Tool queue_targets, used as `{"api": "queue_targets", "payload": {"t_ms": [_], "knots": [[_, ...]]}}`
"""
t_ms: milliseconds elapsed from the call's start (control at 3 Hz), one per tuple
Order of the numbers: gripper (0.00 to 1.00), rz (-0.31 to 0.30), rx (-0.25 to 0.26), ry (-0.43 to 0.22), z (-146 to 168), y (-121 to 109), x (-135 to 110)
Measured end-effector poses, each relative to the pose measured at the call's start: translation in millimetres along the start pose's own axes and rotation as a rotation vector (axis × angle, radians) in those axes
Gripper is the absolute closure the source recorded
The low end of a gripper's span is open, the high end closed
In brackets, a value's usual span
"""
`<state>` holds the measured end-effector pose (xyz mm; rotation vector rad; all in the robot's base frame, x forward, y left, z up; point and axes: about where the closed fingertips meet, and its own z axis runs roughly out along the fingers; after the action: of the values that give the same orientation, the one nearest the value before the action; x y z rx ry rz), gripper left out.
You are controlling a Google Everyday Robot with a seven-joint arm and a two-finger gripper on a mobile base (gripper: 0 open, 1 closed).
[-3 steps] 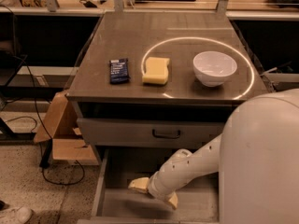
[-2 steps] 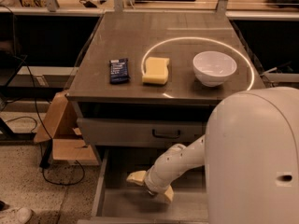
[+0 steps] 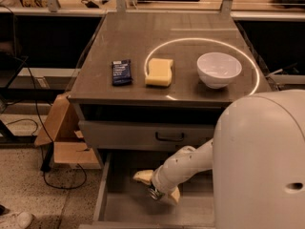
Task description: Pick green can from middle drawer and place on counter
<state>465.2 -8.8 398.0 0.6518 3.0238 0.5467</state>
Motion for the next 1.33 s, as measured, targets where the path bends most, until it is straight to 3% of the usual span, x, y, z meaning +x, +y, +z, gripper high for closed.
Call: {"api": "queue_targets", "payload": {"t_ms": [333, 1333], "knots": [[0.00, -0.035, -0.032, -0.021, 13.2, 4.0, -13.4], [0.00, -0.007, -0.030, 0.018, 30.2, 1.9, -15.0]]}}
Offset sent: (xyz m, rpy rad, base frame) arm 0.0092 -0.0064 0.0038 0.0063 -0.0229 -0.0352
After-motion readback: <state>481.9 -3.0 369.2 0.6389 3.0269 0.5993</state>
